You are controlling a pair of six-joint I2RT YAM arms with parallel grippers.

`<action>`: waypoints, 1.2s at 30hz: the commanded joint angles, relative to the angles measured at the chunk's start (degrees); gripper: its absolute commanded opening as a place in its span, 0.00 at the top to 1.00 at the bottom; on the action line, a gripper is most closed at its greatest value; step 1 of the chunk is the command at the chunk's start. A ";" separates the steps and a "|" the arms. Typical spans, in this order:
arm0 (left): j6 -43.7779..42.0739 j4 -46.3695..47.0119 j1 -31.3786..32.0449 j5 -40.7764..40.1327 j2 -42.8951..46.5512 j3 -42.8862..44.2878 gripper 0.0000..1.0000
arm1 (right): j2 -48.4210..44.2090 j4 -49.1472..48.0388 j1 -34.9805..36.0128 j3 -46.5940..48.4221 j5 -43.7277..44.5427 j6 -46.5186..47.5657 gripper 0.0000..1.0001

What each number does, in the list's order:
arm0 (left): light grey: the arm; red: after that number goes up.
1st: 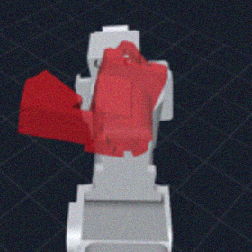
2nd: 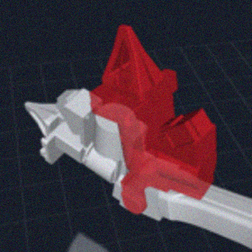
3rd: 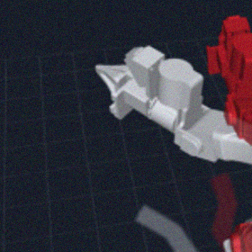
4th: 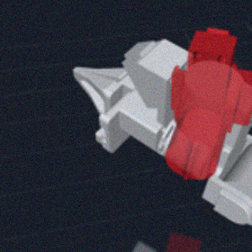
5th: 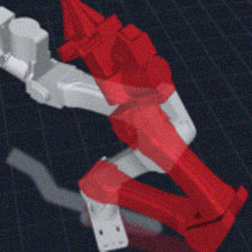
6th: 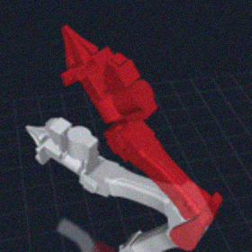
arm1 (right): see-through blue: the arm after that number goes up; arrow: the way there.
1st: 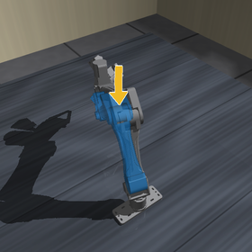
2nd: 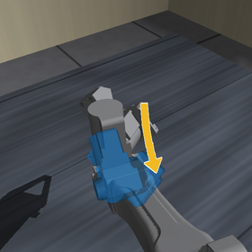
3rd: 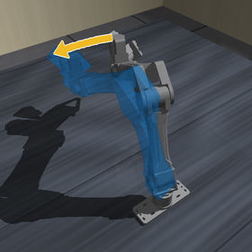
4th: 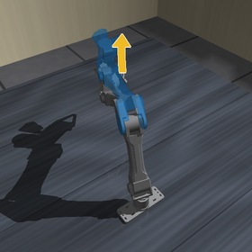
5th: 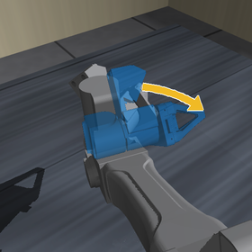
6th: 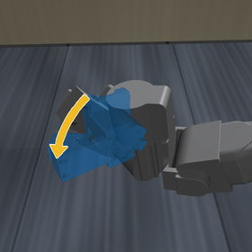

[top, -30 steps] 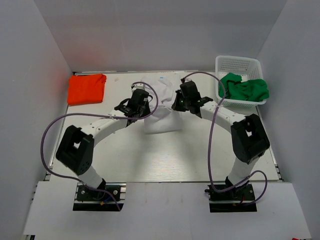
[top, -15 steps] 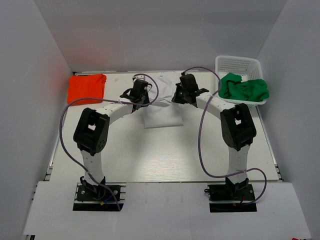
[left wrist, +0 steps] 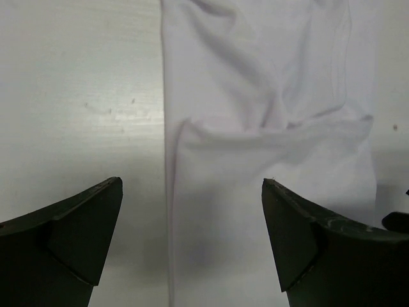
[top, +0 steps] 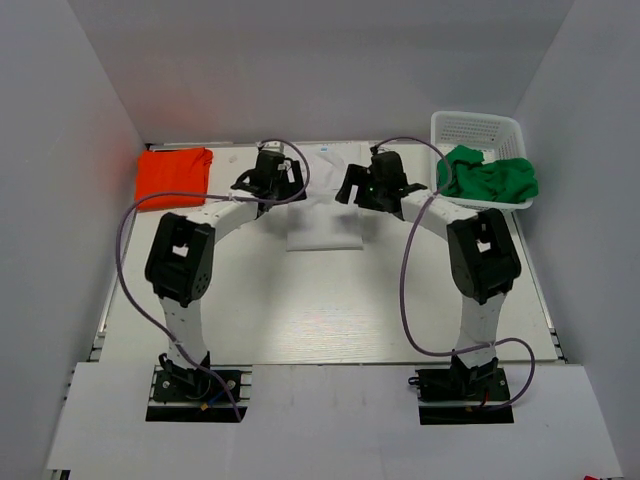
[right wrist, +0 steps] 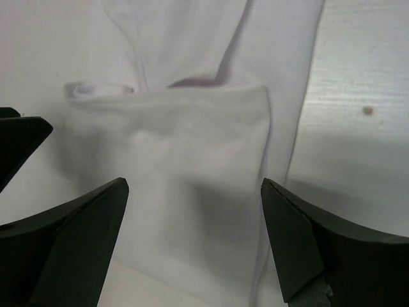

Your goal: Fold and stack the t-shirts

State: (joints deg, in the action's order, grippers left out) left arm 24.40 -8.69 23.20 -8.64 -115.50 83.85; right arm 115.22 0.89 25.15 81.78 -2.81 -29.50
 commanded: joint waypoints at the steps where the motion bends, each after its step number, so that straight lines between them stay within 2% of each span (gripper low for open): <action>1: -0.76 -0.19 -0.17 3.09 11.85 -7.02 0.00 | -8.25 -4.75 0.43 -6.34 -4.29 0.58 0.10; 5: 1.25 -0.19 1.84 6.52 18.80 -16.86 0.00 | -15.00 -4.84 1.39 -14.53 -5.72 0.32 0.10; 9: 3.72 1.66 1.85 12.41 21.89 -27.31 0.00 | -17.57 -6.24 1.57 -22.17 -7.82 -0.21 0.10; 13: 5.13 5.17 1.85 13.65 22.51 -31.20 0.00 | -16.43 -6.08 1.75 -25.17 -10.02 -0.12 0.10; 19: 5.66 6.40 1.85 14.27 18.92 -31.21 0.23 | -12.31 -6.78 1.57 -25.27 -10.02 -0.21 0.10; 20: 5.66 6.40 1.85 14.27 18.39 -31.21 0.28 | -11.86 -6.60 1.66 -24.83 -10.02 -0.21 0.10; 21: 5.66 6.40 1.85 14.79 17.51 -31.21 0.38 | -11.16 -6.60 1.66 -24.65 -10.37 -0.30 0.11; 22: 5.66 7.10 1.85 14.80 17.51 -31.21 0.42 | -10.37 -6.69 1.75 -24.47 -10.46 -0.65 0.11; 24: 6.27 7.81 1.85 15.32 16.19 -31.73 0.53 | -9.49 -6.86 1.66 -24.30 -10.64 -0.91 0.20; 26: 6.27 7.81 1.85 15.94 14.35 -31.21 0.56 | -8.87 -6.77 1.57 -24.12 -10.81 -1.00 0.25; 27: 6.27 7.81 1.85 15.94 13.73 -31.21 0.64 | -8.70 -6.77 1.75 -24.30 -10.38 -1.26 0.27; 28: 6.27 7.81 1.85 15.42 13.12 -30.69 0.65 | -8.17 -7.03 1.66 -24.30 -10.29 -1.53 0.31; 29: 6.27 7.81 1.85 14.80 12.59 -30.68 0.65 | -7.99 -6.86 1.57 -23.78 -10.11 -1.27 0.41; 32: 5.74 7.81 1.85 14.19 10.92 -29.54 0.81 | -7.20 -6.95 1.66 -23.60 -9.85 -1.53 0.55; 33: 5.74 7.29 1.85 14.18 10.91 -28.84 1.00 | -7.03 -6.86 1.83 -23.51 -9.93 -1.53 0.67; 34: 5.22 7.28 1.85 14.18 10.30 -28.83 1.00 | -6.76 -6.69 1.49 -23.25 -10.11 -1.62 0.74; 35: 5.22 7.28 1.85 14.18 10.30 -28.83 1.00 | -7.20 -6.51 1.48 -23.42 -10.20 -1.62 0.87; 36: 5.22 7.28 1.85 14.18 11.60 -28.83 1.00 | -7.81 -6.16 1.66 -23.51 -10.37 -1.53 0.92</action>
State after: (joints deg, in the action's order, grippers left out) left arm 30.61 0.71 25.06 6.46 -104.01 54.63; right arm 107.24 -7.05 26.65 57.34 -13.39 -31.09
